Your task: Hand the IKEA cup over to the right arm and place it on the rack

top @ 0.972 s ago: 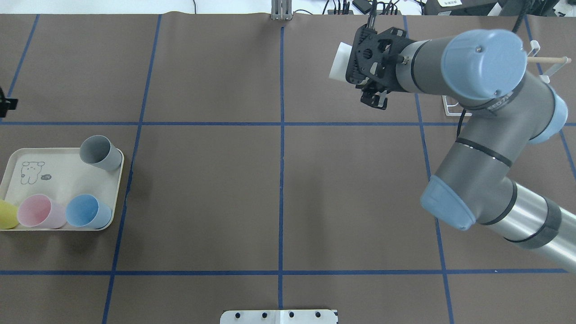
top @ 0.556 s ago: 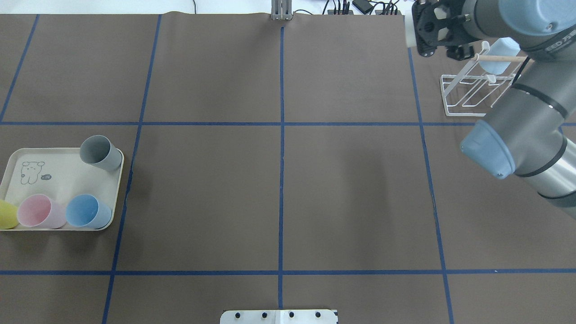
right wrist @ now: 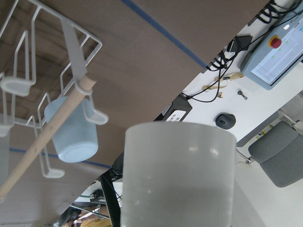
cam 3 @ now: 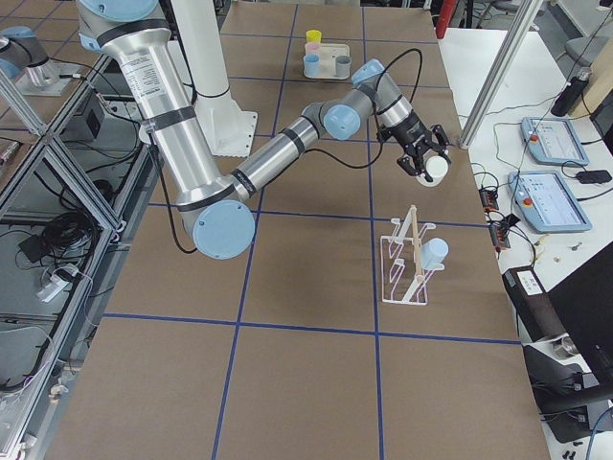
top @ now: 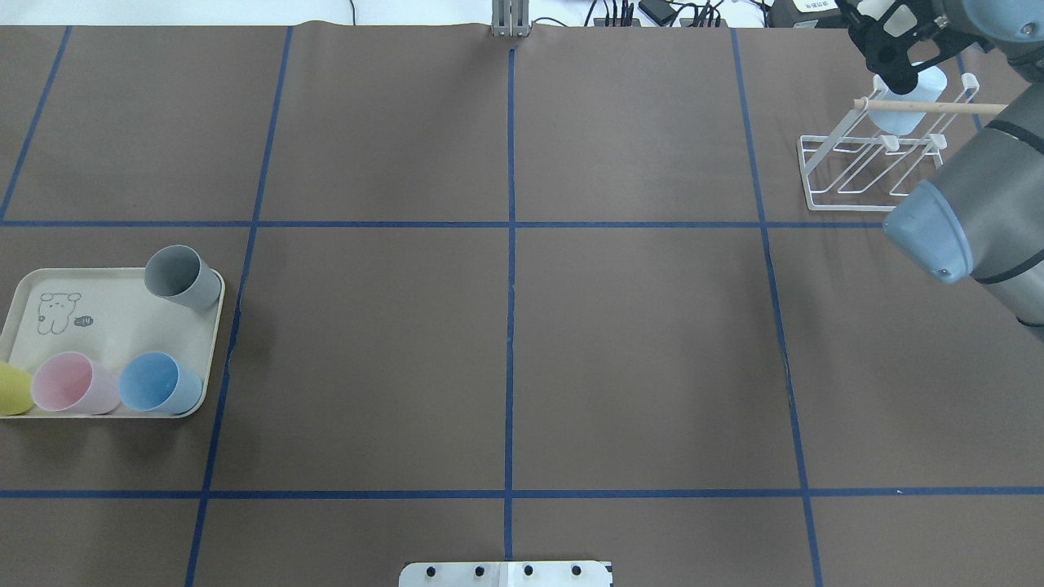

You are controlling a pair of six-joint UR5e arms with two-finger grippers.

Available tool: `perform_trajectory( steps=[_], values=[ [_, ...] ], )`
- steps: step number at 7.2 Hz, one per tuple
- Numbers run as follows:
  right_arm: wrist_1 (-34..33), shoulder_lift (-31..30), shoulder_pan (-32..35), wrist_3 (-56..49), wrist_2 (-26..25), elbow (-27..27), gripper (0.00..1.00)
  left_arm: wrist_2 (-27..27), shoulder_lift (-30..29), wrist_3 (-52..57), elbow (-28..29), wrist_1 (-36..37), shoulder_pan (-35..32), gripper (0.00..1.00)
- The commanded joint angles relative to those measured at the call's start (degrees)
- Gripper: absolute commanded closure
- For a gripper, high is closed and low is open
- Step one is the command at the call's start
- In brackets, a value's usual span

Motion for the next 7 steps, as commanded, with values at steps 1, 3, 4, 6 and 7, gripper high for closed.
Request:
perform_trajectory(
  steps=[1, 3, 4, 6, 7],
  values=[
    [4.94, -2.13, -0.16, -1.93, -4.27, -5.14, 0.73, -1.05, 0.03, -6.39, 2.87, -7.29, 0.10, 0.00],
    [12.35, -1.87, -0.60, -2.71, -4.89, -11.40, 0.73, -1.05, 0.03, -7.03, 3.42, -8.38, 0.10, 0.00],
    [12.37, -1.87, -1.65, -2.54, -6.03, -11.42, 0.73, -1.05, 0.03, -7.03, 3.33, -8.38, 0.10, 0.00],
    [12.37, -2.04, -2.80, -1.84, -6.74, -12.12, 0.72, -1.05, 0.03, -7.03, 3.59, -8.38, 0.10, 0.00],
    [12.54, -2.05, -2.89, -1.93, -6.83, -13.34, 0.72, -1.05, 0.12, -7.03, 3.59, -8.38, 0.10, 0.00]
  ],
)
